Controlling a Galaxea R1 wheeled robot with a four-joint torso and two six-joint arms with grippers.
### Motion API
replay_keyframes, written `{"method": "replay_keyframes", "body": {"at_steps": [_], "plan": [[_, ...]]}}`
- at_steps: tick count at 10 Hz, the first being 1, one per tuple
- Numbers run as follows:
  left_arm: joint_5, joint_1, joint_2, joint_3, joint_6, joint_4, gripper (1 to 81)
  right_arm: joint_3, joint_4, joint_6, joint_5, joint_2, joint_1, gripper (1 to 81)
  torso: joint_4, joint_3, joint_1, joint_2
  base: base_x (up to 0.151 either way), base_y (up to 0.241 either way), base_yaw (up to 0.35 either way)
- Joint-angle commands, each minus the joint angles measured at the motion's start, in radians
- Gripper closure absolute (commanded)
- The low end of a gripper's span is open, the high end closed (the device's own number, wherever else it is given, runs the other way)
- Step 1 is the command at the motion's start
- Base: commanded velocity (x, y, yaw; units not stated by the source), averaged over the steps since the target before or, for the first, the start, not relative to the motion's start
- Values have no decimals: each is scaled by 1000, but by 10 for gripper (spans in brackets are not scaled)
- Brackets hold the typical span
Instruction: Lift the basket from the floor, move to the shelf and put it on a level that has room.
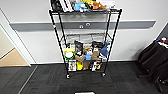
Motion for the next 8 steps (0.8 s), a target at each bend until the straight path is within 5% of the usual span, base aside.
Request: {"method": "replay_keyframes", "body": {"at_steps": [1, 8], "plan": [[56, -44, -27, 15, -2, -2, 10, 10, 11, 2, -52, -7, 53, 10, 0, 0, 64, -100, 0, 0, 0], [83, -44, -42, 26, -5, -47, 10, 10, 15, 2, -53, -1, 53, 10, 0, 0, 187, -296, 0, 0, 0]]}}
